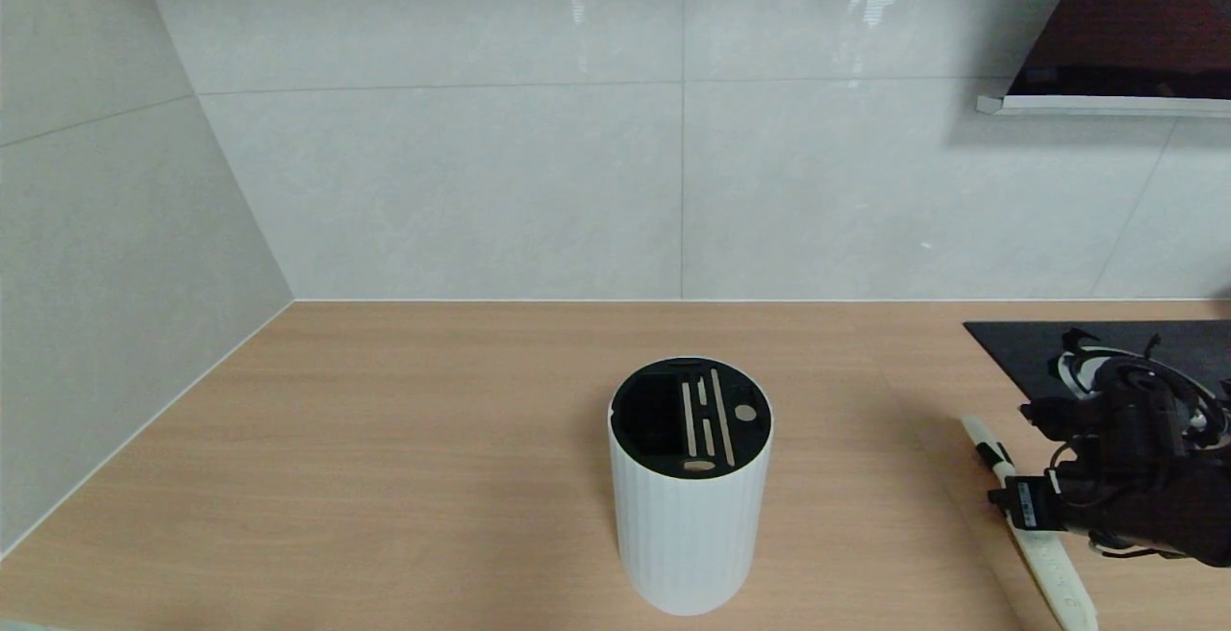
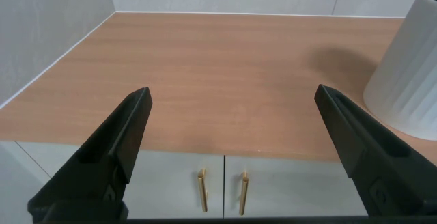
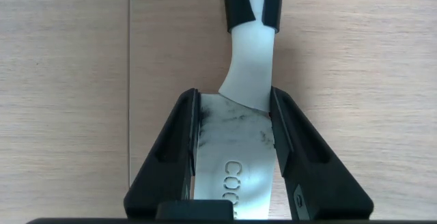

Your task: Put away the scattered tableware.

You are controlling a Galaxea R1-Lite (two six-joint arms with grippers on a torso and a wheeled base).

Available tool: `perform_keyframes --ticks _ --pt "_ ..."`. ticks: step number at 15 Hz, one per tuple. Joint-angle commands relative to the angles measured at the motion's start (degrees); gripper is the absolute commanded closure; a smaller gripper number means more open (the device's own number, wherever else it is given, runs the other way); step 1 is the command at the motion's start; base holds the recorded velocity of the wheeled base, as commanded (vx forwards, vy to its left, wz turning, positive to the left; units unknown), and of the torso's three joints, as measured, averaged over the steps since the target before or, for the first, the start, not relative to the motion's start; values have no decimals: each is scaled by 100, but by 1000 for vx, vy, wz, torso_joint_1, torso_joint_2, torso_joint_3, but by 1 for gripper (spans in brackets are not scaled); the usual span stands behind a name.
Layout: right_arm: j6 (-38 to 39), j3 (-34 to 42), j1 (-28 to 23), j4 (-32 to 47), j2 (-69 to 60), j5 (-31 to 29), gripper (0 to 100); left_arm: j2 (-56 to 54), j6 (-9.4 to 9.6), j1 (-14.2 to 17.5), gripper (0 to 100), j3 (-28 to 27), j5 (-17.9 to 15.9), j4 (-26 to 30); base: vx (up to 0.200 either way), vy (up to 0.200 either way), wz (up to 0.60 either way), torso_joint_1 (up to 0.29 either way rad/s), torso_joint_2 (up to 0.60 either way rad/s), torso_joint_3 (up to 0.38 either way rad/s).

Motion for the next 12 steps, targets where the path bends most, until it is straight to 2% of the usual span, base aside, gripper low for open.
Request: perform_keyframes --ticks 1,9,11,12 --pt "0 44 -3 -16 -282 10 100 0 0 1 0 1 1 -4 0 0 0 0 0 0" --pt "9 211 6 -16 -1372 46 100 0 -8 1 0 1 1 -4 0 0 0 0 0 0" --pt "18 264 85 -16 -1794 54 100 0 132 1 0 10 -8 -4 0 0 0 0 0 0" --pt "26 307 164 -7 -1970 90 100 0 71 1 0 10 -8 4 0 0 0 0 0 0"
